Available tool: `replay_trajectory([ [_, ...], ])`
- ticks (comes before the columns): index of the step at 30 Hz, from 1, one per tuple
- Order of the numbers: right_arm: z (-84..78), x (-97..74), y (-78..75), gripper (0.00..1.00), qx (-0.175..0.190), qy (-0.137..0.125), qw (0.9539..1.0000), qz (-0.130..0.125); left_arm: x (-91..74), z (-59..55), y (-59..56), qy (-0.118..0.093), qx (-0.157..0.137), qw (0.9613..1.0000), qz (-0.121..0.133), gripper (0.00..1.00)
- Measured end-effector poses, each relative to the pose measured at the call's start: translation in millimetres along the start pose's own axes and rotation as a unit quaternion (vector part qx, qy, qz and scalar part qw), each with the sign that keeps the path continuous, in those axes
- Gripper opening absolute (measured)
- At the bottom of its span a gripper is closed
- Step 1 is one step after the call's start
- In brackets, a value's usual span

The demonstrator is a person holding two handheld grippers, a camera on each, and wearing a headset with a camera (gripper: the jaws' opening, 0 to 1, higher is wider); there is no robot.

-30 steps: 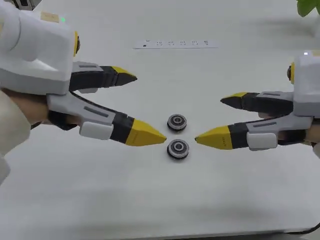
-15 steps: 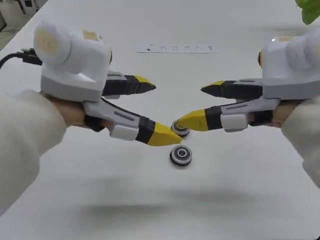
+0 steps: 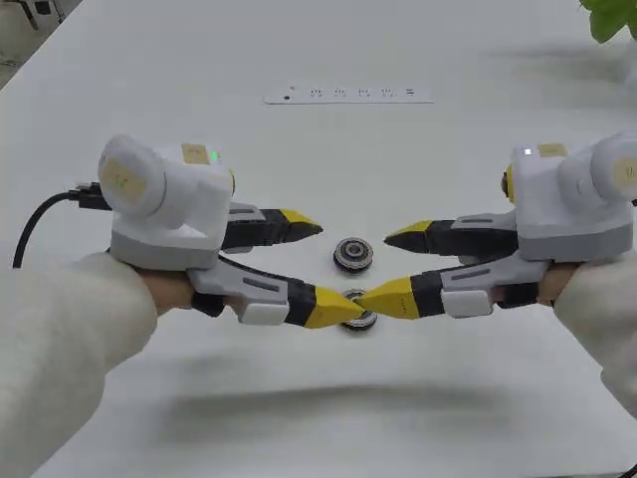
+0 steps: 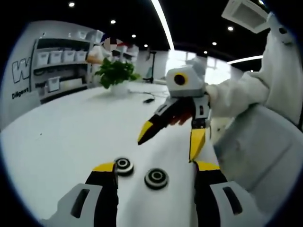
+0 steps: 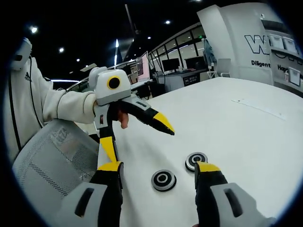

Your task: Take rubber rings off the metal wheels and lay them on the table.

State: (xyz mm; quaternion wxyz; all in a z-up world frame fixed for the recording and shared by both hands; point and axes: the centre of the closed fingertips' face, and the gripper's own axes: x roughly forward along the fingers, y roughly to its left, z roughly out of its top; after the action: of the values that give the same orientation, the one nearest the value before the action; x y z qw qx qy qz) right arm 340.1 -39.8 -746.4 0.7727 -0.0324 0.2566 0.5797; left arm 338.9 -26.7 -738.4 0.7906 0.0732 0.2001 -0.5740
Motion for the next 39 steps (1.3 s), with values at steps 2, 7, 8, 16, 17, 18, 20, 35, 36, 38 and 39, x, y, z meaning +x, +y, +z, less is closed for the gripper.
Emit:
replay_trajectory([
  [2,-9.6,-0.3,-1.3,0.56,-0.006,0.017,0.9998,-0.003,2.5,-2.6,-2.3,0.003,0.004,1.0,-0.003,0.62],
  [7,-28.0,-1.5,-5.4,0.52,-0.003,0.04,0.9992,-0.01,10.6,-7.4,-5.3,-0.006,-0.011,0.9999,0.0,0.56],
  [8,-30.0,-1.4,-6.2,0.51,-0.002,0.039,0.9992,-0.011,12.1,-8.6,-6.0,-0.003,-0.008,1.0,0.001,0.56],
  [16,-47.9,4.0,-4.2,0.43,-0.003,0.059,0.9983,-0.005,19.4,-16.8,-8.1,0.006,0.03,0.9994,0.014,0.43],
  [17,-47.7,5.1,-3.3,0.43,-0.007,0.058,0.9983,-0.003,20.1,-17.6,-7.5,0.004,0.031,0.9994,0.015,0.41],
  [18,-48.0,5.8,-3.9,0.43,-0.011,0.057,0.9983,-0.002,21.2,-18.7,-6.7,0.002,0.033,0.9993,0.016,0.39],
  [20,-47.4,8.3,-3.5,0.43,-0.019,0.057,0.9982,-0.002,22.8,-22.0,-4.7,0.005,0.031,0.9993,0.02,0.36],
  [35,-47.5,15.0,-4.9,0.29,-0.037,0.049,0.9981,-0.002,33.4,-31.2,-0.4,0.006,0.032,0.999,0.032,0.22],
  [36,-49.3,15.7,-4.5,0.28,-0.038,0.052,0.9979,-0.002,33.9,-31.9,-0.6,0.007,0.029,0.9991,0.031,0.22],
  [38,-51.3,16.1,-5.1,0.27,-0.04,0.057,0.9976,-0.003,35.1,-33.1,-1.8,0.008,0.03,0.9991,0.028,0.2],
  [39,-51.5,16.1,-5.4,0.27,-0.039,0.057,0.9976,-0.003,35.7,-33.5,-2.8,0.01,0.033,0.9991,0.026,0.2],
])
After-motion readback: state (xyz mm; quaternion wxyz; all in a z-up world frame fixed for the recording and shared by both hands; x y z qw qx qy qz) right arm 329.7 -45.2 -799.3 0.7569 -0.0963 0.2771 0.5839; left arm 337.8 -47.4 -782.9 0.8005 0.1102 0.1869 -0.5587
